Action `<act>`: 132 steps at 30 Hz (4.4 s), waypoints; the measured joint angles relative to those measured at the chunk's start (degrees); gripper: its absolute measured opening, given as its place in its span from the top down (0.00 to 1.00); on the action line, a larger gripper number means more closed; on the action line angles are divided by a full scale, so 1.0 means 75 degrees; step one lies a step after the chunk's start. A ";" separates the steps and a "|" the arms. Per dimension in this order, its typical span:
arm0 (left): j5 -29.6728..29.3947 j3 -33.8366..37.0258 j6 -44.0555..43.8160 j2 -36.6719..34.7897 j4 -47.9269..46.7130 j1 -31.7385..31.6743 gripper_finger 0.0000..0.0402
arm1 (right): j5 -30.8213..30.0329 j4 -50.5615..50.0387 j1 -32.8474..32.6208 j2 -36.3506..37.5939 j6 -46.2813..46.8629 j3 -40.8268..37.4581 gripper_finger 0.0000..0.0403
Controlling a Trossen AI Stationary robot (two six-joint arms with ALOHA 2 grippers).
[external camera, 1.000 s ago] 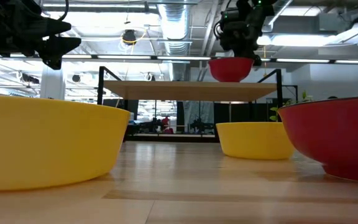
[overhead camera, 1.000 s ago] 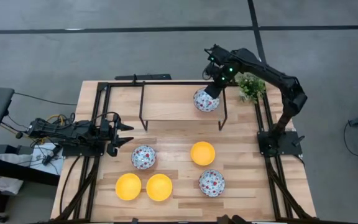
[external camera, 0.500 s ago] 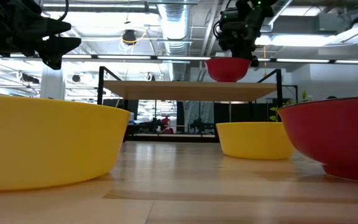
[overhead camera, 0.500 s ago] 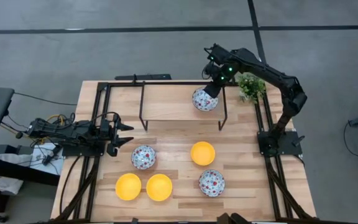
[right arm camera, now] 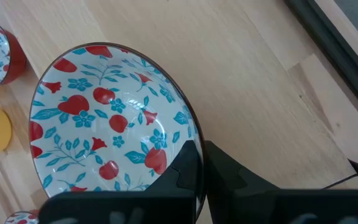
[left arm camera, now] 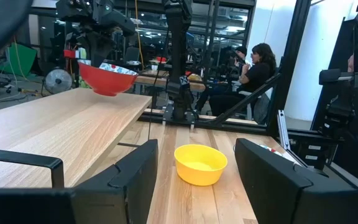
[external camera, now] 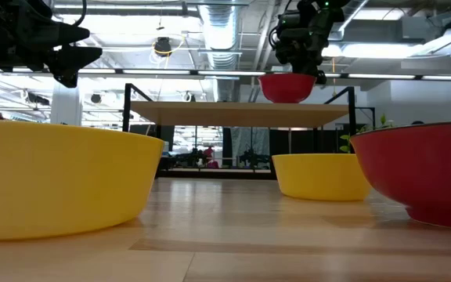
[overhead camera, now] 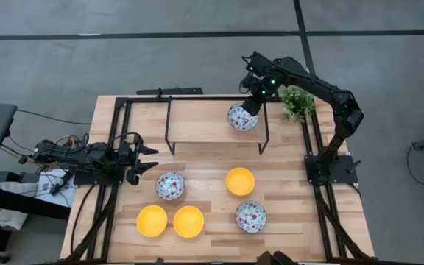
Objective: Pick & Place Mini bowls
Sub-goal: Put the top right red bowl on the shelf, then stack the left red bowl on the red bowl on the shelf
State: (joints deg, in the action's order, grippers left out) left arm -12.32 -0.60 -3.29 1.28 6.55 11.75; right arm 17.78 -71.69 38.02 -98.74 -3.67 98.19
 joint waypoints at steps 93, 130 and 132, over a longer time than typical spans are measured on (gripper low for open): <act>0.0007 -0.0002 0.0000 0.0002 0.0175 -0.0003 0.47 | -0.0618 -0.2378 -0.0122 0.0210 -0.0779 0.3273 0.77; -0.0002 -0.0002 0.0000 0.0000 0.0198 -0.0002 0.47 | -0.0556 -0.1619 -0.1702 0.0668 -0.0803 0.3271 0.77; -0.0002 -0.0001 0.0000 0.0002 0.0199 -0.0002 0.47 | -0.0554 -0.1566 -0.1839 0.0708 -0.0793 0.3267 0.77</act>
State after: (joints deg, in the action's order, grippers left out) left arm -12.34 -0.61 -3.29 1.30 8.04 11.73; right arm 13.63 -83.43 24.22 -93.43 -9.62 122.69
